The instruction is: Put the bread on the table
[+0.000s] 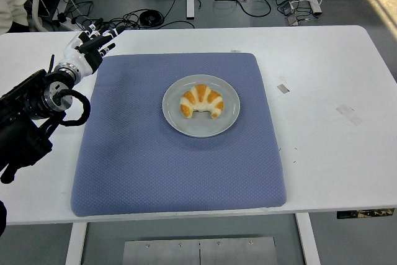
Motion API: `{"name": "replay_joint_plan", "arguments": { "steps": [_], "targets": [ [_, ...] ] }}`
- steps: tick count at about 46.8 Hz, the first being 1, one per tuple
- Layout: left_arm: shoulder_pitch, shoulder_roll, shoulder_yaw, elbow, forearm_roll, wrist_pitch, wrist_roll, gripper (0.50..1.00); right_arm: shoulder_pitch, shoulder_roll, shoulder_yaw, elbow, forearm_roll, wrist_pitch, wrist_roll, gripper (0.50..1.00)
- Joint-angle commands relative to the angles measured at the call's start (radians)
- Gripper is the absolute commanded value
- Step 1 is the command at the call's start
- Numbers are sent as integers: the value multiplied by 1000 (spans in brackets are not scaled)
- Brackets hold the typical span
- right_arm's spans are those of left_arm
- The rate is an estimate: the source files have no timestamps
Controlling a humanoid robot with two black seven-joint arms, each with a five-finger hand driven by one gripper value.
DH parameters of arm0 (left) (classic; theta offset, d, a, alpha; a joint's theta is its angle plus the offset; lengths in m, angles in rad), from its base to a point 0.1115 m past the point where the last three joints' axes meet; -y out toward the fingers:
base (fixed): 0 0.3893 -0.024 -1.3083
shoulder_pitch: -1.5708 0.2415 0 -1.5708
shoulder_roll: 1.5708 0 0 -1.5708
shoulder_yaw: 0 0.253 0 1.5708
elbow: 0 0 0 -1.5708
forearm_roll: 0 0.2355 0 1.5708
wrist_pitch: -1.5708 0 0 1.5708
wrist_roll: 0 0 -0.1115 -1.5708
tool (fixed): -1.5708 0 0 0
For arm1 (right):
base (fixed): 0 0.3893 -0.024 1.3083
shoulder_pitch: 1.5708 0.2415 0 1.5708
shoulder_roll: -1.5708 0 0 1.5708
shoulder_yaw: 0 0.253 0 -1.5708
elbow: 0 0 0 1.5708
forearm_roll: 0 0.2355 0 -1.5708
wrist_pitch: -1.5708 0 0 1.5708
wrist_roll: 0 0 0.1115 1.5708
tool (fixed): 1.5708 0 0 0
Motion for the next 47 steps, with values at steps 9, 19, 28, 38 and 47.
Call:
{"name": "replay_joint_plan", "arguments": {
  "steps": [9, 19, 28, 38, 47],
  "targets": [
    [-2, 3, -7, 0, -1, -2, -2, 981, 0, 0, 0, 0, 0, 0, 0, 1000],
    [-5, 11, 4, 0, 0, -2, -3, 981, 0, 0, 0, 0, 0, 0, 0, 1000],
    [-15, 11, 13, 0, 8, -8, -3, 981, 0, 0, 0, 0, 0, 0, 0, 1000],
    [-17, 29, 15, 0, 20, -9, -3, 981, 0, 0, 0, 0, 0, 0, 0, 1000],
    [-15, 32, 18, 0, 20, -9, -3, 981, 0, 0, 0, 0, 0, 0, 0, 1000]
  ]
}}
